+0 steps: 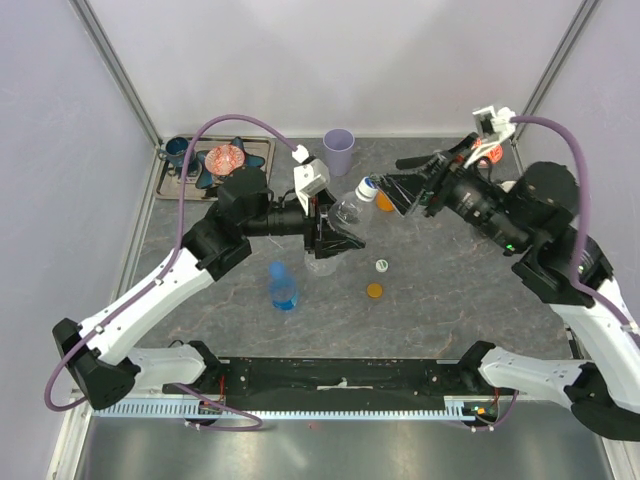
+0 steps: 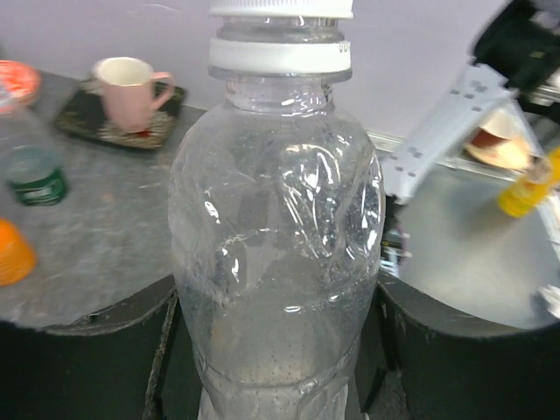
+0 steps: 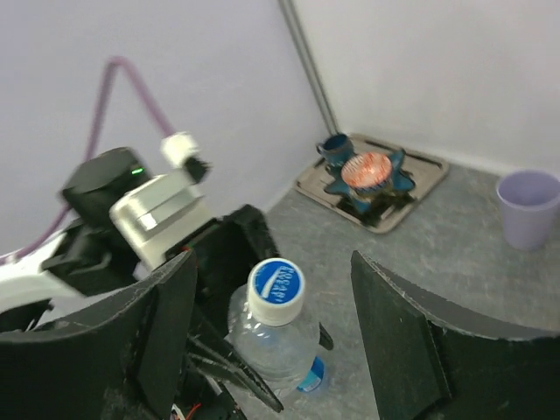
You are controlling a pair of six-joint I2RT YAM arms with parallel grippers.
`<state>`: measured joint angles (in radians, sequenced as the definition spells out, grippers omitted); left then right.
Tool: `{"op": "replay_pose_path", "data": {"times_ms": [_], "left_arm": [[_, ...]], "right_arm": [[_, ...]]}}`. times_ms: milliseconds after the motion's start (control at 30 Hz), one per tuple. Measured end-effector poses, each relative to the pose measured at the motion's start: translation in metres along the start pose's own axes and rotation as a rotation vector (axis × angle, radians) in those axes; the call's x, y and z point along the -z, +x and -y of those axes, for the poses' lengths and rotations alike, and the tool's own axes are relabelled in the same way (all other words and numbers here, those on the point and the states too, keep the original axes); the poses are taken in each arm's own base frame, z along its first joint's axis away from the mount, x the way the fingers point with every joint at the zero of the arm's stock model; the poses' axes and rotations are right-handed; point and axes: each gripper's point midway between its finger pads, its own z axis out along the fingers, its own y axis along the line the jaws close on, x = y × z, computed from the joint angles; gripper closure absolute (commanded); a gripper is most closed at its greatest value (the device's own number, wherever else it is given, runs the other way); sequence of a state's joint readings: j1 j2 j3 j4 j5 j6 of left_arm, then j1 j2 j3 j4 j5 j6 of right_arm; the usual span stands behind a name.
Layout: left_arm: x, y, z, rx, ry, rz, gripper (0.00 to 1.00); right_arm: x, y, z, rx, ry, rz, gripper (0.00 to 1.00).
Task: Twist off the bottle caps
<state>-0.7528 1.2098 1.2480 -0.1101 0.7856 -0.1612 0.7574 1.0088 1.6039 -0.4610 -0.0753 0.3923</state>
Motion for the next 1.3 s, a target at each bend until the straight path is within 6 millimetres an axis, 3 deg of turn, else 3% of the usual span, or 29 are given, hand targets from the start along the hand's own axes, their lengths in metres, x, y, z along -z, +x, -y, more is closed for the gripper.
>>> {"op": "replay_pose_path", "data": {"times_ms": [233, 467, 900, 1300], "left_arm": [[0.002, 0.003, -0.037, -0.09, -0.317, 0.017, 0.53], [0.01, 0.005, -0.065, -0.144, -0.525, 0.011, 0.53], [0.015, 0.006, -0.073, -0.183, -0.615, 0.0, 0.52], [0.014, 0.008, -0.072, -0.187, -0.611, -0.005, 0.52]], "right_arm": [[-0.025, 0.031, 0.035, -0.11, 0.184, -0.083, 0.25], [-0.034, 0.033, 0.042, -0.153, 0.23, -0.085, 0.27], [-0.054, 0.053, 0.056, -0.156, 0.277, -0.127, 0.37], [-0.059, 0.058, 0.058, -0.156, 0.277, -0.133, 0.41]]}}
